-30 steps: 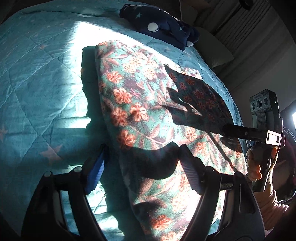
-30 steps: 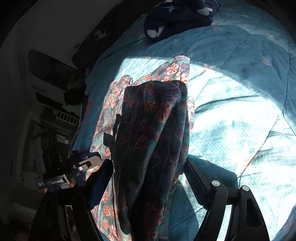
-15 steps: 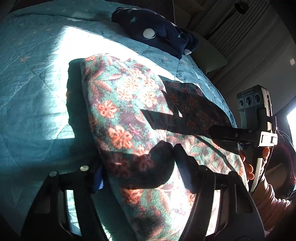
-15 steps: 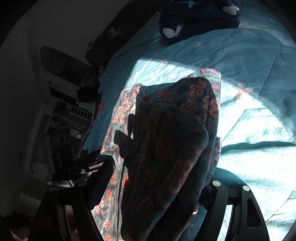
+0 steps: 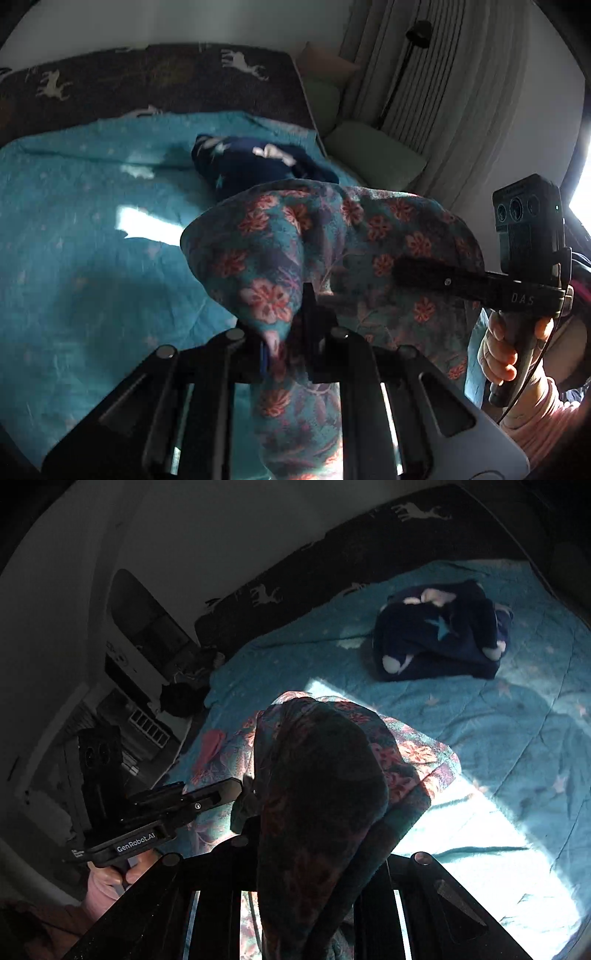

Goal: Fold small clothes
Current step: 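Grasp the folded floral bundle with the right gripper and lift it, then place the floral bundle onto the navy star garment and open the right gripper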

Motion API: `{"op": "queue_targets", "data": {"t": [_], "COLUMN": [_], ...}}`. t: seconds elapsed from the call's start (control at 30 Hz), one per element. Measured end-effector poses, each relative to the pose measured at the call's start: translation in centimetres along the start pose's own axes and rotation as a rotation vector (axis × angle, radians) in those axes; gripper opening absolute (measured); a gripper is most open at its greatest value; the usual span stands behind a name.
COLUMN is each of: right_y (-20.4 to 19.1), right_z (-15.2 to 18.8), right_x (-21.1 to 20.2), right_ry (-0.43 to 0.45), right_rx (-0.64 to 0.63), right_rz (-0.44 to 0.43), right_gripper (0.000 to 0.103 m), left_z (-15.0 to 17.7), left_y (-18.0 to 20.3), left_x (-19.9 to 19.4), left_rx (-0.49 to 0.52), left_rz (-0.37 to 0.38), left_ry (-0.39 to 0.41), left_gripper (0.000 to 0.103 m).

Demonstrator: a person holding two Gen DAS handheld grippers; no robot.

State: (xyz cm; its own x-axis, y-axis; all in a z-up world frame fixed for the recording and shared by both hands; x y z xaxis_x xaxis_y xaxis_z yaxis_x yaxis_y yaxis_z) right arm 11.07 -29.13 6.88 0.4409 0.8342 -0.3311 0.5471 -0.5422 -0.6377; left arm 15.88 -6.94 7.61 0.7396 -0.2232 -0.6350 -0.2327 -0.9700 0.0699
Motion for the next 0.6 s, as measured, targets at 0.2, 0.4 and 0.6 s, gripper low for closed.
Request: {"op": "queue_targets", "data": {"t": [0.2, 0.4, 0.6], "right_y": [-4.2, -3.6, 3.7], "right_z": [-8.8, -19.1, -27.2], "right_x": [-3.2, -3.6, -1.0], "right_ry": [0.14, 0.219, 0.261], "right_rx": [-0.188, -0.236, -0.162], "right_rz": [0.081, 0.127, 0.165], "right_gripper": [0.017, 0.018, 0.022], "left_z": [-9.7, -19.4, -26.7], "left_y": [2.8, 2.8, 2.0], "left_x": [-2.6, 0.8, 11.7], "left_rx": [0.149, 0.176, 0.208], "left_rz": [-0.076, -0.091, -0.149], "left_ry": [0.199, 0.277, 0.246], "left_gripper": [0.016, 0.017, 0.023]}}
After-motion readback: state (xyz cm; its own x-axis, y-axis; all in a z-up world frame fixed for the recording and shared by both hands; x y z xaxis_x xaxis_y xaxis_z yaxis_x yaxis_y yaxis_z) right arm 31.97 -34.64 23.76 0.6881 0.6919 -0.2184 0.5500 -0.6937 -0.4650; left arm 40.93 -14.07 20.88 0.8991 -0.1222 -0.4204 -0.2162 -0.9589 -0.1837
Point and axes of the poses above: each gripper's, at about its wrist camera, not at the fingertips, and x roughly the way its jaws point, y to its right, z to its underside, the point moved 2 cm from there along x, roughly the way its jaws point, and after that the axes turned 15 degrees about -z, right-handed, at the moved point
